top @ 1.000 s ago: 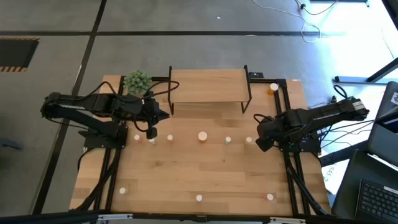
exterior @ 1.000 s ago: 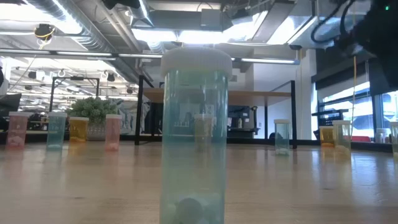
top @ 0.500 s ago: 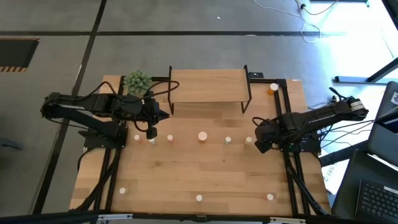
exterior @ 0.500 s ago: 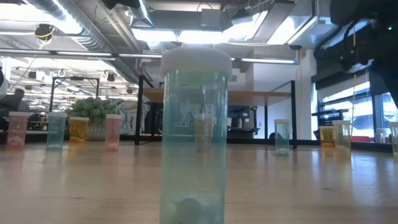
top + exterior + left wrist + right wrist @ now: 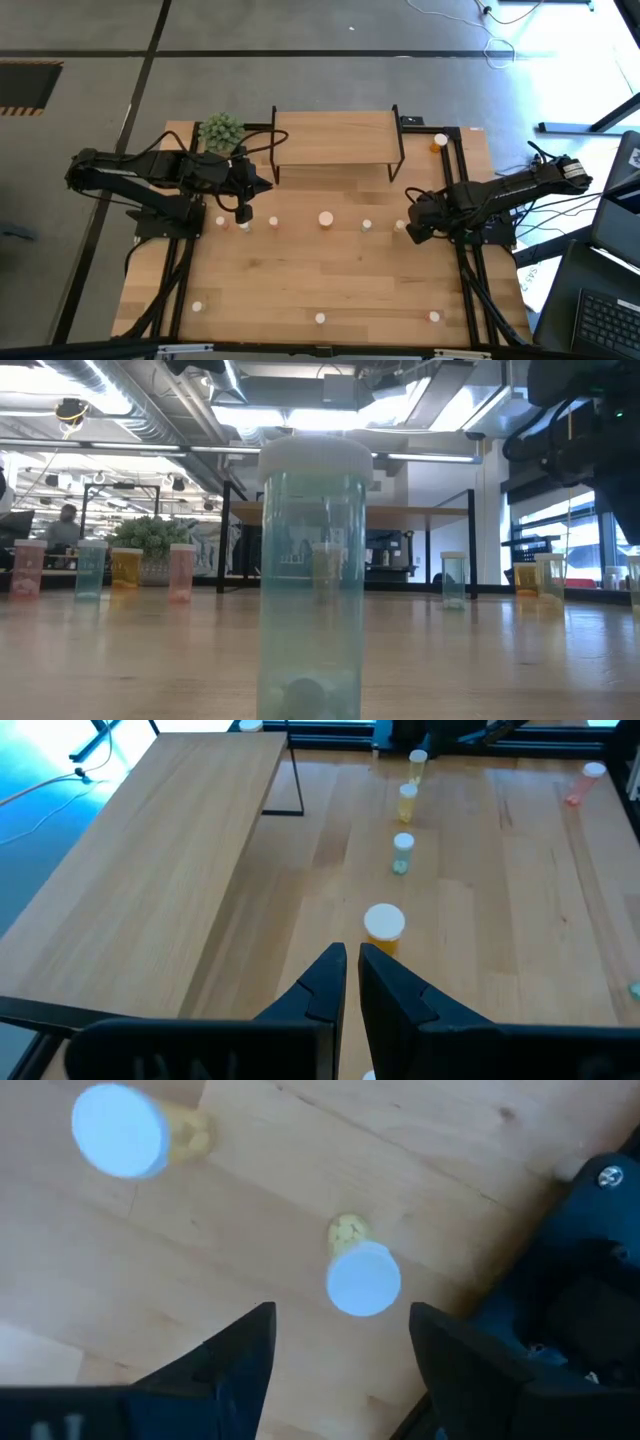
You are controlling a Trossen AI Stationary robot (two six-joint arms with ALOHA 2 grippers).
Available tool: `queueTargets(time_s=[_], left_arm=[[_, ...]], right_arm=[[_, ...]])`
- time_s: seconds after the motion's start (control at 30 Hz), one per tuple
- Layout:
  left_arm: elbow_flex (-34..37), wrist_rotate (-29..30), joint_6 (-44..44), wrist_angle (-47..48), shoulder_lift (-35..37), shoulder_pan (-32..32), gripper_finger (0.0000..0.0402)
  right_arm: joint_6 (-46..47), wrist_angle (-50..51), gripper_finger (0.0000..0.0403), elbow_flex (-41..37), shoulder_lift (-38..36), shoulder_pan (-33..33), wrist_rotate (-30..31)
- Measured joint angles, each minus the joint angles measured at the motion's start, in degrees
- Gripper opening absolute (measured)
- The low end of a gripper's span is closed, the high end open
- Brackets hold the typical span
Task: Pick and place medicine bottles onto shelf by color
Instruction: Put the right yellow medicine bottle on the shelf
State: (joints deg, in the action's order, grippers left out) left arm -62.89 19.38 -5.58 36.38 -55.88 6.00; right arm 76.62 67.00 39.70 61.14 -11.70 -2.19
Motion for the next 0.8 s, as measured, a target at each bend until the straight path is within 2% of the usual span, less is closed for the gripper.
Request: queueTargets(time_s=[0.3,0.8], left_arm=[[0.00,0.00,0.00,0.00,0.00,0.00,0.0028],[0.00,0.03,0.16,0.00,0.00,0.00,0.0027]], right_arm=[[5.68,0.01,0.0233,0.00,2.90,1.48,1.01],[5.46,-0.19,0.0233,0.00,8.80,1.48,2.10]])
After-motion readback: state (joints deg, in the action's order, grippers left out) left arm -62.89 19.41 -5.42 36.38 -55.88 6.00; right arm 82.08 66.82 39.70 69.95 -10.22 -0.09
